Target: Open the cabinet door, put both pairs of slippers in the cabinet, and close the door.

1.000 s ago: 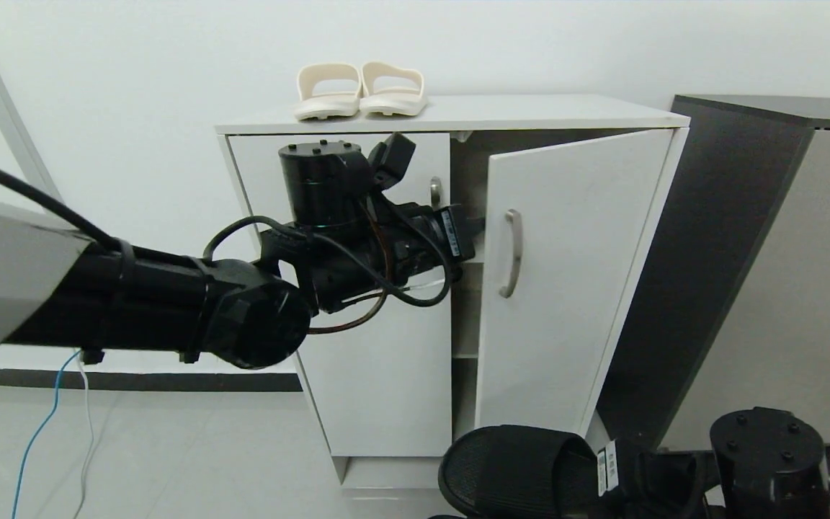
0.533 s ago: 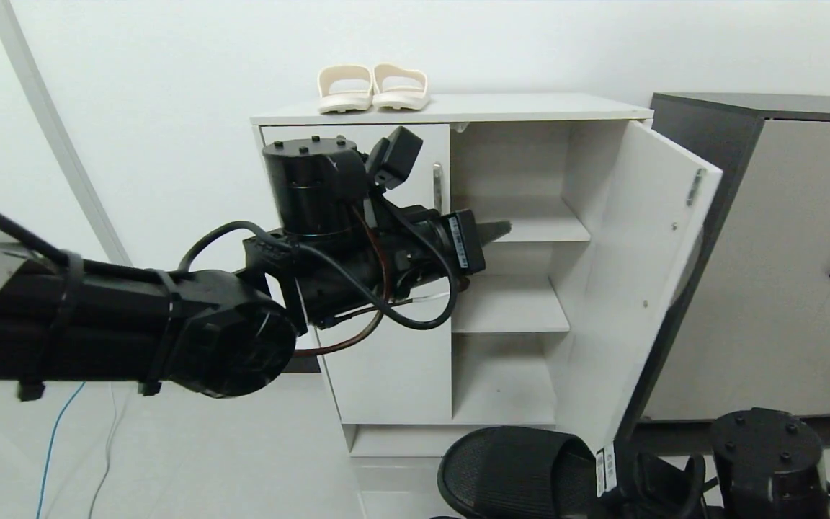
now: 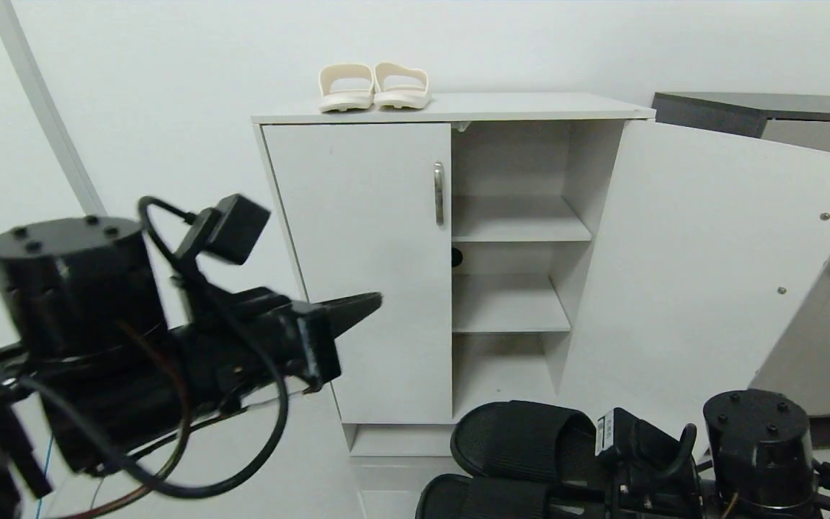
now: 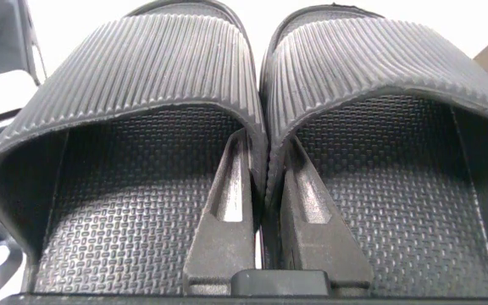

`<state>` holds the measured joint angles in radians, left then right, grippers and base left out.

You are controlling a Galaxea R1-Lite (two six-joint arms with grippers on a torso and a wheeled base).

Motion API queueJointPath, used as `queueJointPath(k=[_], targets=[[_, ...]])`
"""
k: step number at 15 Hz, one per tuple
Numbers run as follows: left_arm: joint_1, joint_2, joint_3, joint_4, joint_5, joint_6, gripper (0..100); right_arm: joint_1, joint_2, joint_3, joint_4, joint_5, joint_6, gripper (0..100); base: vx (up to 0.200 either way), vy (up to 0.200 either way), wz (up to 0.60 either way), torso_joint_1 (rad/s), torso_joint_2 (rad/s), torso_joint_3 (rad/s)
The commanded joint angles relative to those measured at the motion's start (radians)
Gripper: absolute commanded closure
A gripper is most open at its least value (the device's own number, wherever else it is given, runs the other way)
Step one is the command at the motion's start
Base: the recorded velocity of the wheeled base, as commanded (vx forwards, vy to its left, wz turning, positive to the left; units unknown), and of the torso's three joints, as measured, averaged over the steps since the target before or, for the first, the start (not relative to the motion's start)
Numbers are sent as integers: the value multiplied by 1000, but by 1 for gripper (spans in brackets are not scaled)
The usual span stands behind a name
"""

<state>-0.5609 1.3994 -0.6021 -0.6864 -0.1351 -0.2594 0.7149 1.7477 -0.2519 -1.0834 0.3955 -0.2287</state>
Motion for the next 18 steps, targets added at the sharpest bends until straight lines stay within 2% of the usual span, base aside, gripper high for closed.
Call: queueJointPath(k=[1,2,3,4,5,7,10,11,12,14,18], targets=[[10,-235,183,57,164,43,100,-18,16,3,-3,0,0,100,0,0,0,0,0,0],[13,-338,280,99,261,48,100,-25,16,2,-4,0,0,100,0,0,0,0,0,0],[30,-411,323,117,289,58,100,-28,16,2,-4,0,0,100,0,0,0,0,0,0],[113,-537,363,172,292,89,100,-29,18,2,-4,0,0,100,0,0,0,0,0,0],[183,-614,374,232,298,95,100,-29,19,0,-4,0,0,100,0,0,0,0,0,0],[314,-816,389,393,298,137,100,-29,23,2,-4,0,-1,100,0,0,0,0,0,0],[458,-1060,432,570,296,154,100,-29,23,2,-4,0,-3,100,0,0,0,0,0,0],[509,-1114,450,596,296,160,100,-29,23,2,-4,0,-1,100,0,0,0,0,0,0],[559,-1169,473,614,292,181,100,-29,23,2,-4,0,-3,100,0,0,0,0,0,0],[596,-1243,515,625,287,192,100,-29,23,2,-4,0,-3,100,0,0,0,0,0,0],[593,-1347,601,627,249,204,100,-29,23,3,-4,0,-3,100,0,0,0,0,0,0]])
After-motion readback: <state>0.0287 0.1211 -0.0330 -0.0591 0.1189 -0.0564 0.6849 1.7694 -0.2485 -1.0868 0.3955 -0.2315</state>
